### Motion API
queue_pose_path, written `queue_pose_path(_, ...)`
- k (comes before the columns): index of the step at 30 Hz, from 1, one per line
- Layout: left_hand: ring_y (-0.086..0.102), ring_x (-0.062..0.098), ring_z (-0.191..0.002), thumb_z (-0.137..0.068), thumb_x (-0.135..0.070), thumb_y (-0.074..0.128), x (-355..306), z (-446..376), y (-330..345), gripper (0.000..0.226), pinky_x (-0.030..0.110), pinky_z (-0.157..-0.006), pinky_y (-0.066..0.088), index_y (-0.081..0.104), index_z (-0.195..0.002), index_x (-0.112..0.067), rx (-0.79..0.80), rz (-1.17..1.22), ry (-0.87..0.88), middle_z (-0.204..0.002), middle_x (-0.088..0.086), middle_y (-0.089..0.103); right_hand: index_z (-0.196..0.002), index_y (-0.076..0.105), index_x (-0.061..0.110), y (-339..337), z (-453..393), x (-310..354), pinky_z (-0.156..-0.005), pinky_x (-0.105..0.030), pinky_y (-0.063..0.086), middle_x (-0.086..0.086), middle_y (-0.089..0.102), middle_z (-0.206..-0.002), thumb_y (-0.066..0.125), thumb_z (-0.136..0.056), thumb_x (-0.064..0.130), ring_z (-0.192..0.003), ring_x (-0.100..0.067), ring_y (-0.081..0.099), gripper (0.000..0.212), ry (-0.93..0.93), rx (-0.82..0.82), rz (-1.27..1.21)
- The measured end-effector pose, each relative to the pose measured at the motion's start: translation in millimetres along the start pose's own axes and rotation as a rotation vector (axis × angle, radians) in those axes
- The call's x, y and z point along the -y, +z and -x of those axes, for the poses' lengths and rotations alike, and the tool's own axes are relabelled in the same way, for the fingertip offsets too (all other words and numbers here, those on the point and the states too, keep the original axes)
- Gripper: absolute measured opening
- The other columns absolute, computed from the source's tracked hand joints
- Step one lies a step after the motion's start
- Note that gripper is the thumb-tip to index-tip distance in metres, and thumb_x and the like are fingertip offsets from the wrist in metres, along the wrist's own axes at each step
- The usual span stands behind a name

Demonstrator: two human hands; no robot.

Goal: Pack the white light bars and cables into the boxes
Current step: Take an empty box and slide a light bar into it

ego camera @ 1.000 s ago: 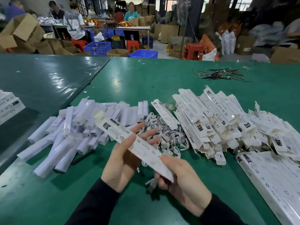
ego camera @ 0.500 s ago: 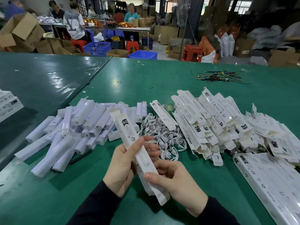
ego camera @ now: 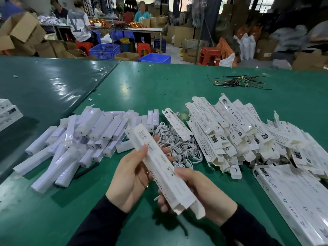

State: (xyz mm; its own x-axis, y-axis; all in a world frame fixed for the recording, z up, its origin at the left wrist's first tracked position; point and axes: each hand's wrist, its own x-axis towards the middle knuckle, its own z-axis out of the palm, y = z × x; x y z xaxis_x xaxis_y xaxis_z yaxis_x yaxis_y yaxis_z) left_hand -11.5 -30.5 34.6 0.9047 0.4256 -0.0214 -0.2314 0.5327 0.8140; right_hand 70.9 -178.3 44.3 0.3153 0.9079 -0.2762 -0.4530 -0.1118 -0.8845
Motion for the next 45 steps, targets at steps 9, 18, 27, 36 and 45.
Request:
queue_pose_path(9,0.054,0.025,-0.05,-0.087,-0.02,0.056,17.1,10.6,10.1,0.035,0.029,-0.044,0.049,0.06,-0.121,-0.023,0.211,-0.144,-0.184,-0.076,0.013,0.057,-0.091,0.075,0.02,-9.7,-4.5,-3.8,-0.065,-0.023,0.052,-0.005,0.073,-0.089,0.078,-0.075,0.029,-0.077,-0.014,0.064,0.019,-0.428,-0.424,0.063)
queue_pose_path(18,0.042,0.016,-0.038,-0.084,-0.027,0.062,22.2,18.3,19.4,0.044,0.021,-0.035,0.043,0.044,-0.119,-0.008,0.364,0.007,-0.285,-0.073,0.013,0.049,-0.106,0.071,0.02,-13.1,-10.1,-11.9,-0.086,-0.034,0.052,-0.004,0.072,-0.108,0.075,-0.083,0.027,-0.102,-0.02,0.067,0.025,-0.397,-0.39,0.024)
queue_pose_path(27,0.042,0.021,-0.045,-0.074,-0.042,0.055,17.2,21.0,20.9,0.037,0.03,-0.036,0.048,0.06,-0.09,-0.009,0.397,-0.075,-0.376,-0.07,0.015,0.05,-0.108,0.068,0.028,-12.7,-9.7,-13.0,-0.093,-0.042,0.053,-0.015,0.067,-0.112,0.073,-0.076,0.03,-0.112,-0.035,0.061,0.032,-0.509,-0.354,0.084)
queue_pose_path(36,0.05,0.02,-0.039,-0.083,-0.057,0.043,26.2,20.4,21.9,0.062,0.027,-0.036,0.047,0.051,-0.114,-0.004,0.382,-0.18,-0.304,-0.064,0.018,0.057,-0.116,0.067,0.031,-12.8,-8.0,-11.1,-0.075,-0.036,0.056,-0.005,0.068,-0.103,0.074,-0.071,0.033,-0.09,-0.023,0.068,0.045,-0.475,-0.285,0.078)
queue_pose_path(45,0.059,0.023,-0.042,-0.086,-0.039,0.054,32.4,9.1,17.7,0.07,0.027,-0.039,0.049,0.02,-0.146,-0.052,0.228,-0.22,-0.101,-0.07,0.012,0.069,-0.104,0.071,0.026,-12.1,-7.4,-11.2,-0.075,-0.035,0.057,-0.009,0.071,-0.102,0.075,-0.072,0.025,-0.089,-0.025,0.067,0.031,-0.482,-0.312,0.096)
